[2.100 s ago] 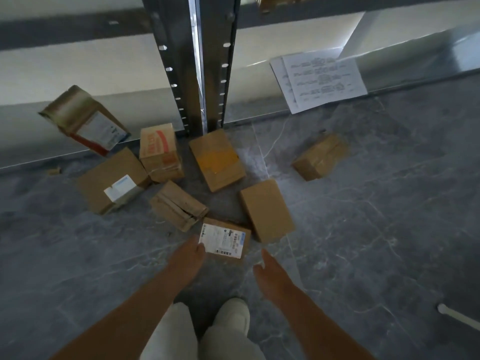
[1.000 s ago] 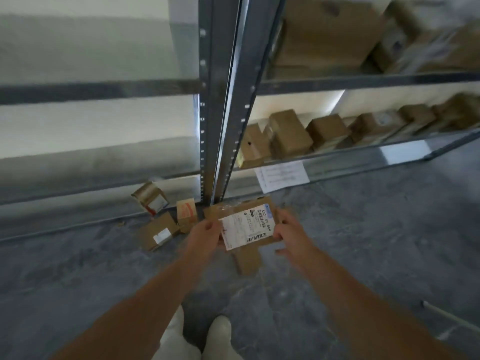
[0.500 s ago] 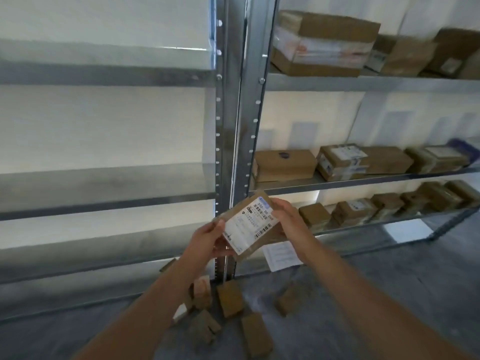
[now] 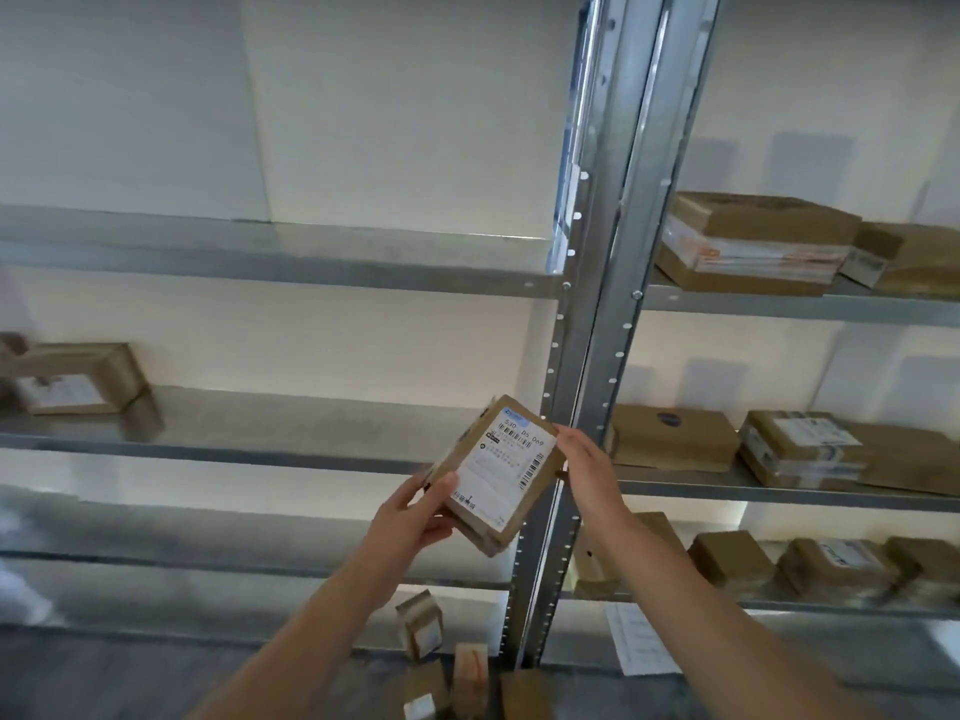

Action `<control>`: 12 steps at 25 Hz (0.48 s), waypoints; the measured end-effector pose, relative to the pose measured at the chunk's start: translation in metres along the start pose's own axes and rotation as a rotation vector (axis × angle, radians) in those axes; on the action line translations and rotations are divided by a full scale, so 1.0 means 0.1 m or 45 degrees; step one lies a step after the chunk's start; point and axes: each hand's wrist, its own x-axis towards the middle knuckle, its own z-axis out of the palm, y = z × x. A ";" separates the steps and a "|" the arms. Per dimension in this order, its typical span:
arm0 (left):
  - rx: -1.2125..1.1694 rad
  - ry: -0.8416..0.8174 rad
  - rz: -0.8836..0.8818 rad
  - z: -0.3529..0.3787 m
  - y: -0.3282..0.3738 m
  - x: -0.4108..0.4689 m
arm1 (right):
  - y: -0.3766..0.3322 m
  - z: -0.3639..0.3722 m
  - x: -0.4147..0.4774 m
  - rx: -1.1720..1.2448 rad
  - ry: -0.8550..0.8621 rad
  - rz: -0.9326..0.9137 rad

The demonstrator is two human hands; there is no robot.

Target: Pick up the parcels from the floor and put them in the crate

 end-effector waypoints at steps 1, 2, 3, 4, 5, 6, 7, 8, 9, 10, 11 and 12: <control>0.006 -0.013 0.003 -0.11 0.02 -0.05 | -0.07 0.16 0.00 0.029 -0.011 -0.023; -0.011 -0.004 0.013 -0.22 0.04 -0.10 | -0.13 0.33 0.00 0.067 -0.026 -0.043; -0.046 0.027 0.028 -0.33 0.07 -0.15 | -0.19 0.52 0.00 0.105 -0.053 -0.056; -0.089 0.073 0.042 -0.45 0.09 -0.19 | -0.24 0.72 -0.02 0.138 -0.094 -0.065; -0.129 0.121 0.052 -0.58 0.11 -0.23 | -0.29 0.93 -0.05 0.159 -0.149 -0.070; -0.159 0.162 0.059 -0.71 0.14 -0.28 | -0.34 1.15 -0.10 0.167 -0.222 -0.078; -0.182 0.197 0.059 -0.82 0.16 -0.33 | -0.37 1.35 -0.16 0.165 -0.298 -0.084; -0.199 0.236 0.055 -0.93 0.18 -0.39 | -0.40 1.54 -0.24 0.163 -0.369 -0.085; -0.209 0.287 0.053 -1.09 0.21 -0.45 | -0.43 1.75 -0.32 0.162 -0.426 -0.078; -0.205 0.342 0.055 -1.25 0.24 -0.52 | -0.44 1.96 -0.39 0.164 -0.466 -0.071; -0.181 0.401 0.054 -1.44 0.27 -0.60 | -0.45 2.17 -0.45 0.171 -0.506 -0.066; -0.135 0.460 0.049 -1.63 0.29 -0.67 | -0.46 2.38 -0.51 0.179 -0.549 -0.062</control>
